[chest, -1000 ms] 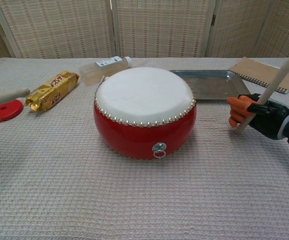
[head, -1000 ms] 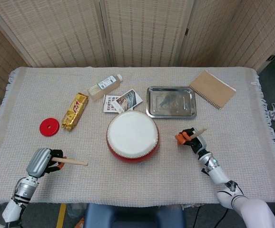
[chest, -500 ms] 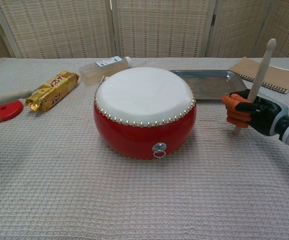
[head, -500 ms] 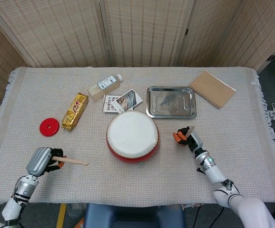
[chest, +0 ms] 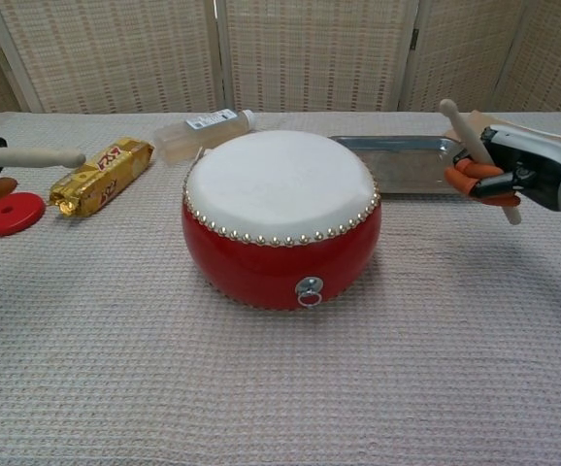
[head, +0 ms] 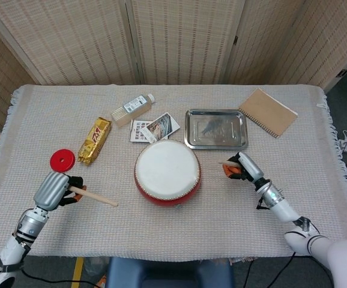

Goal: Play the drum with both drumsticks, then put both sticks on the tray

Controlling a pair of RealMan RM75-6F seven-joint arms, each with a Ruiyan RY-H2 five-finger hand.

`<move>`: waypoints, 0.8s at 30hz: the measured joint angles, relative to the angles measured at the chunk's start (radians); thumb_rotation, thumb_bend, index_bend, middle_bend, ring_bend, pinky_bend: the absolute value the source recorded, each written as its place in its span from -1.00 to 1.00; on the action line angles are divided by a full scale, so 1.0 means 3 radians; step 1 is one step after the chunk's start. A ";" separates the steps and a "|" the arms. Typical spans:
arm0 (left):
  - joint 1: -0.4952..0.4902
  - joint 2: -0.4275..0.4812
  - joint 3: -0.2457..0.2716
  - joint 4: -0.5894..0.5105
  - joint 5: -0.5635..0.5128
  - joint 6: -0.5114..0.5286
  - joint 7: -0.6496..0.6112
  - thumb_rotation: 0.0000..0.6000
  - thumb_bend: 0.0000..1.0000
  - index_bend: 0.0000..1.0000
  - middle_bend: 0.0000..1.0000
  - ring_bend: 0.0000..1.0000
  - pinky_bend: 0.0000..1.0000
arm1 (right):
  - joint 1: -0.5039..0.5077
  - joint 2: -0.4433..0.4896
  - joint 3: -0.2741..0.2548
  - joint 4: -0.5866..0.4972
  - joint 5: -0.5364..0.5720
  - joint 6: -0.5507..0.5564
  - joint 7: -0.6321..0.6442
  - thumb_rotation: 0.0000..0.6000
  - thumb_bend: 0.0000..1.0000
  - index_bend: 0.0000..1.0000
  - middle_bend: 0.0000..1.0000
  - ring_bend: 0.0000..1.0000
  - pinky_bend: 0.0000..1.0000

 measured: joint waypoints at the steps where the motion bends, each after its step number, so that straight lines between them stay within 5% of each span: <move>1: -0.0022 0.0019 -0.0011 -0.0025 0.0009 -0.0007 0.0021 1.00 0.59 1.00 1.00 1.00 1.00 | 0.0018 0.0110 0.0004 -0.0140 0.0002 -0.0028 -0.0185 1.00 0.25 1.00 1.00 1.00 1.00; 11: -0.0311 0.0189 -0.0175 -0.0348 -0.0050 -0.0287 0.0343 1.00 0.59 1.00 1.00 1.00 1.00 | 0.0383 0.1469 0.0179 -0.1949 0.0335 -0.0813 -0.2310 1.00 0.25 1.00 1.00 1.00 1.00; 17: -0.0566 0.0233 -0.0323 -0.0525 -0.0253 -0.0636 0.0629 1.00 0.59 1.00 1.00 1.00 1.00 | 0.0734 0.1837 0.0385 -0.2314 0.1006 -0.1330 -0.3394 1.00 0.25 1.00 1.00 1.00 1.00; 24: -0.0812 0.0214 -0.0457 -0.0672 -0.0679 -0.0997 0.1142 1.00 0.58 1.00 1.00 1.00 1.00 | 0.1177 0.1789 0.0529 -0.2406 0.1911 -0.1513 -0.4340 1.00 0.25 1.00 1.00 1.00 1.00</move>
